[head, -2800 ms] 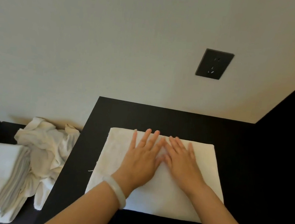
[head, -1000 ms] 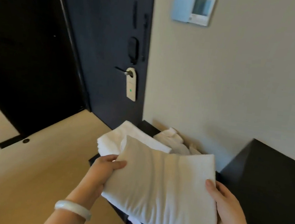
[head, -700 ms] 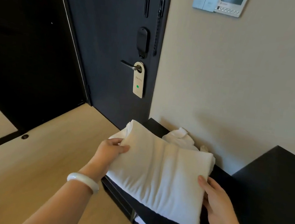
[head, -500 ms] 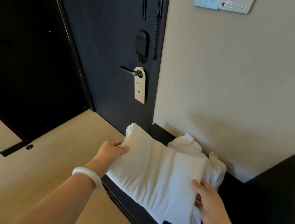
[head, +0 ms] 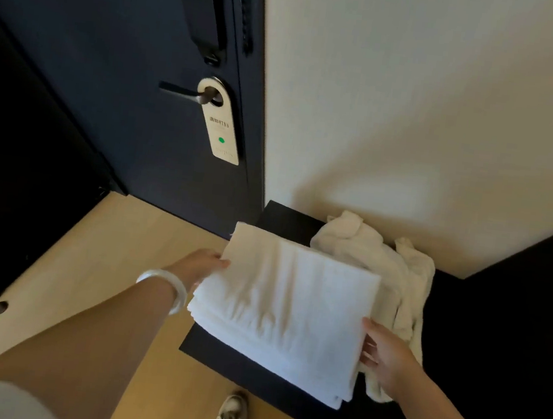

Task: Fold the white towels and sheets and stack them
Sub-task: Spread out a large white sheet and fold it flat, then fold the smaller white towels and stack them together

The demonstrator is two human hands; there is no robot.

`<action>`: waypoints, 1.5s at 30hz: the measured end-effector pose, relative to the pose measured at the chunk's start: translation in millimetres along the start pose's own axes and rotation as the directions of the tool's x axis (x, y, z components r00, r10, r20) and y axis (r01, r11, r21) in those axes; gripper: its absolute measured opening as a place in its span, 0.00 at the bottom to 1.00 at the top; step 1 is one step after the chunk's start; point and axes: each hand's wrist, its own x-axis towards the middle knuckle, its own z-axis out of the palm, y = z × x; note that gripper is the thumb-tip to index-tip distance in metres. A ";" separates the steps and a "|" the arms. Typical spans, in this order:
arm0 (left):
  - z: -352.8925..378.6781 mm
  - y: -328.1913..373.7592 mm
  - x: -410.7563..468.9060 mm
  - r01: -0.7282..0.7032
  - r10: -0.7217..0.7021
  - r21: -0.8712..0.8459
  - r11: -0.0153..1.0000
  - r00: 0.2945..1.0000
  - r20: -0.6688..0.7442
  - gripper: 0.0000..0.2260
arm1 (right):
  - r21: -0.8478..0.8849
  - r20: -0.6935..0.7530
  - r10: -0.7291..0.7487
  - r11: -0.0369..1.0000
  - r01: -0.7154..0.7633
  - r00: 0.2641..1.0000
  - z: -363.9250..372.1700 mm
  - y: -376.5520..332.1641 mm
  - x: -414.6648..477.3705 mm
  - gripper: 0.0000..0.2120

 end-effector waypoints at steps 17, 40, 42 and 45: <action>0.9 -41.2 39.9 -0.025 0.047 0.192 0.981 0.993 -0.107 0.15 | -0.116 -0.295 -0.087 0.992 0.055 0.952 16.7 40.1 12.7 0.11; 249.4 128.3 36.0 -0.597 0.581 0.737 0.316 0.736 0.347 0.29 | -0.273 -0.280 -0.258 0.945 0.181 0.925 -96.8 -44.0 55.6 0.40; 265.7 146.8 55.4 -0.532 0.454 0.773 0.345 0.816 0.358 0.33 | -0.314 -0.229 -0.295 0.924 0.217 0.928 -103.8 -46.3 73.7 0.43; 279.2 160.8 89.2 -0.401 0.289 0.816 0.416 0.909 0.300 0.40 | -0.366 -0.114 -0.286 0.902 0.228 0.951 -109.3 -39.2 102.0 0.48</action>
